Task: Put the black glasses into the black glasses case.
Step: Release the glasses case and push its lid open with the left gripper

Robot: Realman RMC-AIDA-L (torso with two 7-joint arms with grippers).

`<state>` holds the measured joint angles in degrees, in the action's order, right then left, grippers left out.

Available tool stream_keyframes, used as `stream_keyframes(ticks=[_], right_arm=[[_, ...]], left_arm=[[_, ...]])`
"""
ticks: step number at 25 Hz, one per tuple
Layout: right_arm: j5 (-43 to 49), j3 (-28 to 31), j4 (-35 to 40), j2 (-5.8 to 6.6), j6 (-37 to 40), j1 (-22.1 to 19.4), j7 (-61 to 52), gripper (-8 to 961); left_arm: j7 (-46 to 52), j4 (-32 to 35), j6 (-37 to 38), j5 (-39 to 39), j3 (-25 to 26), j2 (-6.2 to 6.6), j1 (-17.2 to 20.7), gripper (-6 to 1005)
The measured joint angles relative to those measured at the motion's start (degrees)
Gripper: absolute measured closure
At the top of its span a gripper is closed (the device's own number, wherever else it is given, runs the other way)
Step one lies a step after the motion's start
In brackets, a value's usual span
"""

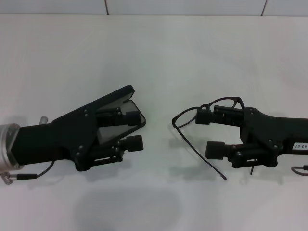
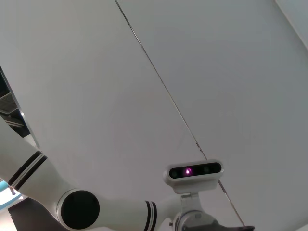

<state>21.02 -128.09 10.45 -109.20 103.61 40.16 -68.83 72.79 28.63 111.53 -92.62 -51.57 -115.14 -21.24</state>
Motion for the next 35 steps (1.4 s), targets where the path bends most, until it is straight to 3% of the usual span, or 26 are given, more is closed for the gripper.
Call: stream_keyframes(ticks=[14, 18, 21, 22, 24, 27, 30, 35], right_arm=[[0.1, 2.6, -0.3, -0.14, -0.5, -1.4, 2.3, 70], [0.2, 4.7, -1.4, -0.24, -1.0, -2.5, 4.3, 71], [0.2, 5.3, -1.5, -0.23, -0.8, -3.5, 4.7, 71], [0.2, 5.8, -1.5, -0.22, -0.7, -4.2, 4.7, 71], [0.2, 7.2, -1.5, -0.20, -0.5, -5.7, 5.0, 72], [0.3, 10.2, -1.4, -0.25, 0.0, -8.4, 6.0, 72], [0.3, 11.6, -1.2, -0.34, 0.2, -9.6, 6.6, 73], [0.2, 12.0, -1.5, -0.39, -0.1, -10.2, 6.8, 74]], left_arm=[[4.3, 2.1, -0.1, 0.5, 0.3, -0.46, -0.3, 426], [18.1, 17.2, -1.0, 0.3, 0.4, -1.41, -0.7, 426], [34.2, 37.0, -3.9, -4.0, 0.4, -1.62, -0.6, 426], [37.1, 40.8, -4.6, -5.3, 0.4, -1.67, -0.5, 426], [44.9, 54.9, -7.3, -12.0, 0.2, -2.63, 0.0, 427], [51.3, 68.3, -9.5, -23.2, -0.8, -4.30, -0.1, 427], [56.0, 73.4, -9.9, -33.3, -4.5, -4.46, -1.3, 427], [57.9, 66.3, -13.5, -42.2, -8.9, -4.64, -4.2, 427]])
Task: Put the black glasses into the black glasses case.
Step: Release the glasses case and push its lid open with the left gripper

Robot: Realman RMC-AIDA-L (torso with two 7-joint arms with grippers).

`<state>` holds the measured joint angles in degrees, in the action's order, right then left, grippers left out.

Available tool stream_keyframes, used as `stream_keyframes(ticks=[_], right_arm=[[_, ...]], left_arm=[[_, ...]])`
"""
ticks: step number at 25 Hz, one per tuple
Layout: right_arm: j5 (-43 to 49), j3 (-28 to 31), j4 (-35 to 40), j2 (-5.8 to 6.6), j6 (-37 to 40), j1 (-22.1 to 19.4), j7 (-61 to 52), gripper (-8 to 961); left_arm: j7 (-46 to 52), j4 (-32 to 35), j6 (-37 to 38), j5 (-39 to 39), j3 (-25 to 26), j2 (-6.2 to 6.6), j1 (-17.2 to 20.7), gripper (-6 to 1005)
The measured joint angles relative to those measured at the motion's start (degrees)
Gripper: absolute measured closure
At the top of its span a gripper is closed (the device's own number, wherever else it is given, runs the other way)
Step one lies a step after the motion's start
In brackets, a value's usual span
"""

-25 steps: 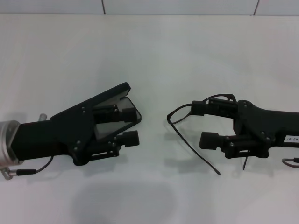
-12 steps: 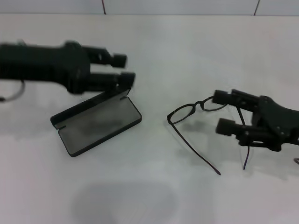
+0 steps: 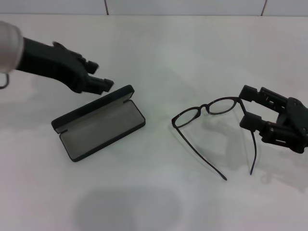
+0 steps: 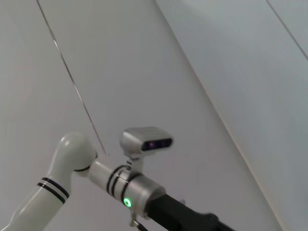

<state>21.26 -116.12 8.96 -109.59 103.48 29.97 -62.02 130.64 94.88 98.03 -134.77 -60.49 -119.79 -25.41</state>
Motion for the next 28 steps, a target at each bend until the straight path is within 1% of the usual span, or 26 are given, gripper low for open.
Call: stream_keyframes(ticks=[4, 8, 11, 14, 19, 23, 28], right_arm=[[0.1, 0.0, 0.0, -0.06, -0.2, 0.0, 0.0, 75], [-0.2, 0.0, 0.0, -0.13, -0.2, 0.0, 0.1, 76], [-0.3, 0.0, -0.1, -0.13, -0.4, 0.0, 0.1, 76], [-0.3, 0.0, -0.2, -0.12, -0.7, 0.0, 0.1, 77], [-0.3, 0.2, -0.2, -0.21, -1.3, 0.1, 0.7, 78], [-0.1, 1.6, -0.2, -0.33, -1.6, 0.0, 1.0, 79], [-0.2, 1.8, -0.2, -0.36, -1.7, -0.2, 1.6, 80]], left_arm=[[0.5, -5.6, -3.9, -3.9, -4.7, 0.05, -1.2, 428], [1.5, -9.2, -6.3, -8.9, -8.7, -0.01, -2.1, 428], [2.3, -11.5, -8.0, -12.0, -10.6, -0.02, -2.8, 443], [2.4, -13.3, -8.8, -13.6, -11.2, -0.03, -3.1, 465], [2.8, -14.0, -9.4, -16.2, -11.8, -0.03, -3.2, 501], [4.6, -13.9, -9.9, -18.3, -14.5, 0.01, -3.2, 530], [5.1, -13.6, -10.9, -19.6, -18.1, -0.02, -3.1, 567]])
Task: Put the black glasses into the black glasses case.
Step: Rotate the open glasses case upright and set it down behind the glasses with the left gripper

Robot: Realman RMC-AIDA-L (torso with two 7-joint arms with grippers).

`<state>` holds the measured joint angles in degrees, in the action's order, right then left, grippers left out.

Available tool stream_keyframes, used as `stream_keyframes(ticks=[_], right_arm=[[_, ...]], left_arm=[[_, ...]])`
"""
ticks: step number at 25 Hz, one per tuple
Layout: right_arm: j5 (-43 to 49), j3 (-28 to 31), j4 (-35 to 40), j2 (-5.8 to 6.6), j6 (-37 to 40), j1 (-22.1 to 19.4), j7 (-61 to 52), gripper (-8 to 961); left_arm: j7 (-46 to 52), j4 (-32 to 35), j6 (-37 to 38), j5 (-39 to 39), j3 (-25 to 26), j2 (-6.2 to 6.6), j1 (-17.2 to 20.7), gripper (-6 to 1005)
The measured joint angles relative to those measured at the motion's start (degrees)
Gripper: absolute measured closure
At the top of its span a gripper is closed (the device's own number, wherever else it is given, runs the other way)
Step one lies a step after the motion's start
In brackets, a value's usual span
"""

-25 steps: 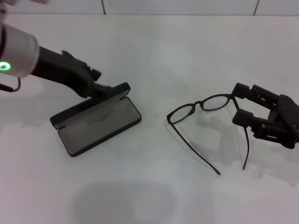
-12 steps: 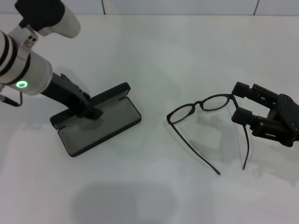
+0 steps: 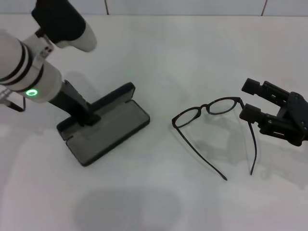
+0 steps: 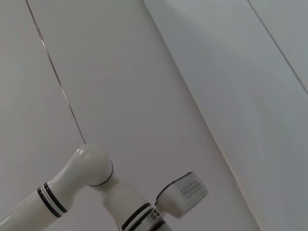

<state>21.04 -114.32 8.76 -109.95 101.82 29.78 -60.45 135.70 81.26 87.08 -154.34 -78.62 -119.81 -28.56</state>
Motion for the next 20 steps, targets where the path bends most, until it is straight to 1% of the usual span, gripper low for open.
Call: stream_keyframes(ticks=[3, 5, 8, 11, 12, 15, 17, 20], right_arm=[[0.0, 0.0, -0.2, 0.00, 0.0, -0.1, 0.0, 80], [0.3, -0.1, -0.3, -0.04, 0.1, -0.1, 0.0, 81], [0.9, -0.6, -0.1, -0.06, 0.6, 0.0, 0.0, 81], [3.9, -0.8, 0.6, -0.17, 1.5, 0.6, 0.0, 82], [5.1, -0.8, 0.9, -0.22, 1.7, 0.9, 0.0, 82], [9.8, -0.8, 2.0, -0.56, 2.4, 2.3, -0.3, 83], [12.8, -0.8, 2.3, -1.06, 2.8, 3.3, -0.6, 83], [14.7, -0.8, 2.4, -1.87, 3.2, 4.0, -0.7, 84]], left_arm=[[0.2, 1.0, -0.5, -0.1, -0.6, 0.00, 0.0, 589], [0.3, 2.4, -0.6, -0.1, -0.6, 0.02, 0.0, 691], [0.3, 5.1, -1.2, -0.2, -0.6, 0.02, -0.1, 796], [-0.2, 8.3, -3.4, 0.2, -1.1, 0.02, -0.2, 901], [-0.6, 9.0, -4.4, 0.4, -1.7, 0.02, -0.4, 906], [-2.7, 9.4, -8.6, 0.6, -4.8, 0.02, -1.2, 921], [-5.0, 9.0, -12.3, 0.7, -7.9, 0.02, -1.4, 926], [-10.2, 6.7, -19.5, 0.7, -14.4, 0.02, -1.5, 928]])
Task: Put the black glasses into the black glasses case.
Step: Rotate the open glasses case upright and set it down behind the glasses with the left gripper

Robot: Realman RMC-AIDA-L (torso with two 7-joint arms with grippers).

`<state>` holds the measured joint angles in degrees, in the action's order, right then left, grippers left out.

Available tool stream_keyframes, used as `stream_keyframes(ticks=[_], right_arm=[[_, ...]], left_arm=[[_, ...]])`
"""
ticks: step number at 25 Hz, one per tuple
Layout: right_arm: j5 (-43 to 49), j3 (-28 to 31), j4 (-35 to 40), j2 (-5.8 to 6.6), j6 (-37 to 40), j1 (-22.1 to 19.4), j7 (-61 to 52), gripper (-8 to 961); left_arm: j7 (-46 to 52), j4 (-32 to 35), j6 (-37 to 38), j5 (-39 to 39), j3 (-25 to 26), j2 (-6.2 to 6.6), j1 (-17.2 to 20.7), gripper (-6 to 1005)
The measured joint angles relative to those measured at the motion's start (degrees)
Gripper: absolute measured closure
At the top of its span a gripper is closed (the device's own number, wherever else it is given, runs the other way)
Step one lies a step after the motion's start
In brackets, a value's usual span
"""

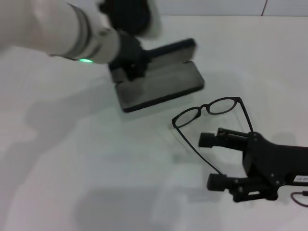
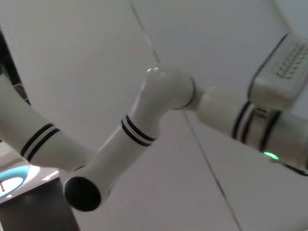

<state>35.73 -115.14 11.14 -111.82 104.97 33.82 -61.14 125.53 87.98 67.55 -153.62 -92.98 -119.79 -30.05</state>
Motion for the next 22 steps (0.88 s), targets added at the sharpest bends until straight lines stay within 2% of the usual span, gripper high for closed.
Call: stream_keyframes(ticks=[6, 11, 17, 22], right_arm=[[0.4, 0.1, -0.1, -0.80, 0.1, -0.9, 0.0, 85], [0.4, 0.4, -0.1, -1.02, 0.2, -2.4, 0.0, 86], [0.3, 0.4, -0.1, -1.30, 0.2, -3.2, 0.0, 87], [0.0, 0.4, -0.4, -1.37, 0.2, -3.3, 0.0, 88]], left_arm=[[-9.1, -7.8, -14.4, 0.1, -8.9, -0.08, -1.6, 930], [-14.7, -14.0, -26.8, 1.9, -11.7, -0.09, -2.0, 934], [-15.3, -18.6, -30.6, 2.9, -12.2, -0.09, -3.1, 937], [-15.4, -19.3, -31.2, 2.9, -13.5, -0.16, -2.4, 930]])
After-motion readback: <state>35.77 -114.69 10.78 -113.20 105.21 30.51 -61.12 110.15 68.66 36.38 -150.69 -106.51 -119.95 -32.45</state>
